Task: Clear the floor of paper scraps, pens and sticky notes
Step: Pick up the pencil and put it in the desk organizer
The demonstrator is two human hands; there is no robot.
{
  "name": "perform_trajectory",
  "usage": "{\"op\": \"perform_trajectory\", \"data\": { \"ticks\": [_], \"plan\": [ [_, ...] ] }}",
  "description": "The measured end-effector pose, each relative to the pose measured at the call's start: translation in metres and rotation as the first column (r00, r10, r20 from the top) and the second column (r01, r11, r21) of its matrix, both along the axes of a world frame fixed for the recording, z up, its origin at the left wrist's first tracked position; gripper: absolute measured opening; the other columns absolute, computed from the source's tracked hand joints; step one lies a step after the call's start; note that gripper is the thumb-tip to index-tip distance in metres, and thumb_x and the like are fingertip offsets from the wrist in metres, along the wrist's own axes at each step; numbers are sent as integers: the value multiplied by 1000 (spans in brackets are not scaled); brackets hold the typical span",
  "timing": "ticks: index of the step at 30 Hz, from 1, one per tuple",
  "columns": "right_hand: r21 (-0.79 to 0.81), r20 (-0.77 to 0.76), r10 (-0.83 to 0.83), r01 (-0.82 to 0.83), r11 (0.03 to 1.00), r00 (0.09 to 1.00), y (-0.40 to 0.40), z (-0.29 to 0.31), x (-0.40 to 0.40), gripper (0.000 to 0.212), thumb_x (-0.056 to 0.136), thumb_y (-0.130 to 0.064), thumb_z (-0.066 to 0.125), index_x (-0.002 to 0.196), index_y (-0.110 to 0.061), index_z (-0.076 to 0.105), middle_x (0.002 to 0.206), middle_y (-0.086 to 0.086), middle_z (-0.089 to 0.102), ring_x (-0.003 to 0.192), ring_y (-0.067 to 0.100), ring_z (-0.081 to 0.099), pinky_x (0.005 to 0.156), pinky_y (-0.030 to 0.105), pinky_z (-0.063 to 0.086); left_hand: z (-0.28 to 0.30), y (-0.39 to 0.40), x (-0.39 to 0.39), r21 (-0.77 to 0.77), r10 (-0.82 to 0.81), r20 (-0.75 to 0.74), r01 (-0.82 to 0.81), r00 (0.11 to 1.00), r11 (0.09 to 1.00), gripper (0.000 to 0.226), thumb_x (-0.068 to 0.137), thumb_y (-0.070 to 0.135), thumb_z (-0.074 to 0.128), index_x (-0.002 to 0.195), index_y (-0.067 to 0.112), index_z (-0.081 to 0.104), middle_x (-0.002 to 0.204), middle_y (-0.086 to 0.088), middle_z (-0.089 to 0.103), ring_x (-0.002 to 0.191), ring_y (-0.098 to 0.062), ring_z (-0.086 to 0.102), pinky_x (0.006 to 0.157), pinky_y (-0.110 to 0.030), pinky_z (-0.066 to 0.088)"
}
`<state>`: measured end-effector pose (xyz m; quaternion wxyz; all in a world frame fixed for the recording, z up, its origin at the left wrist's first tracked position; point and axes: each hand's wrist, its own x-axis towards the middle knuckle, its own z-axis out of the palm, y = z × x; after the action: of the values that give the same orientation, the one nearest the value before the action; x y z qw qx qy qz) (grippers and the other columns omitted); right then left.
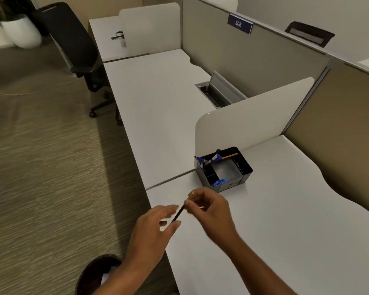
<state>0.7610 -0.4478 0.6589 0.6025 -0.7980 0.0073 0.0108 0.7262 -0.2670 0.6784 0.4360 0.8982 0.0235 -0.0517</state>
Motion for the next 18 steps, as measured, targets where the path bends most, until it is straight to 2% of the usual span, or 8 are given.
{"op": "perform_trajectory", "data": {
  "ticks": [4,7,10,12,15,18],
  "plan": [
    [-24,117,-224,229,973,967,-31,17,46,11,89,-19,80,94,-25,73,86,-14,76,80,5,73,79,30,62,-1,8,-4,29,-12,-4,12,1000,1000,50,89,39,78,136,41,64,130,27,63,114,1,65,84,0,49],
    [-95,213,-329,355,930,920,-54,25,85,9,93,-24,77,101,-23,73,89,-14,75,84,-1,72,80,23,61,-4,16,-10,53,10,-13,-9,1000,999,48,91,38,77,136,42,62,133,27,61,115,-4,65,87,-3,48],
    [-184,280,-316,374,909,906,-66,21,114,12,96,-21,74,107,-19,71,93,-12,74,85,-3,71,86,24,61,-8,26,-18,61,33,-31,-32,999,998,45,92,37,76,134,45,61,132,27,61,114,-5,64,89,-8,49],
    [-253,299,-272,351,902,915,-68,14,127,13,97,-16,72,109,-15,71,95,-5,75,85,5,72,87,31,62,-11,31,-23,63,41,-35,-39,999,997,44,93,36,75,133,45,61,129,30,60,112,-4,63,86,-5,48],
    [-358,272,-193,286,889,943,-65,-2,141,14,98,-15,70,112,-12,70,99,3,76,90,17,73,89,38,62,-14,38,-28,67,66,-41,-64,997,996,44,93,37,75,132,48,59,127,36,56,113,-1,62,82,-2,45],
    [-427,207,-142,220,877,968,-58,-18,146,13,100,-15,66,113,-13,68,100,6,76,91,22,73,85,41,62,-18,43,-32,74,84,-50,-80,995,994,44,93,40,75,133,49,58,133,31,56,115,-2,61,87,-7,46]
  ]
}}
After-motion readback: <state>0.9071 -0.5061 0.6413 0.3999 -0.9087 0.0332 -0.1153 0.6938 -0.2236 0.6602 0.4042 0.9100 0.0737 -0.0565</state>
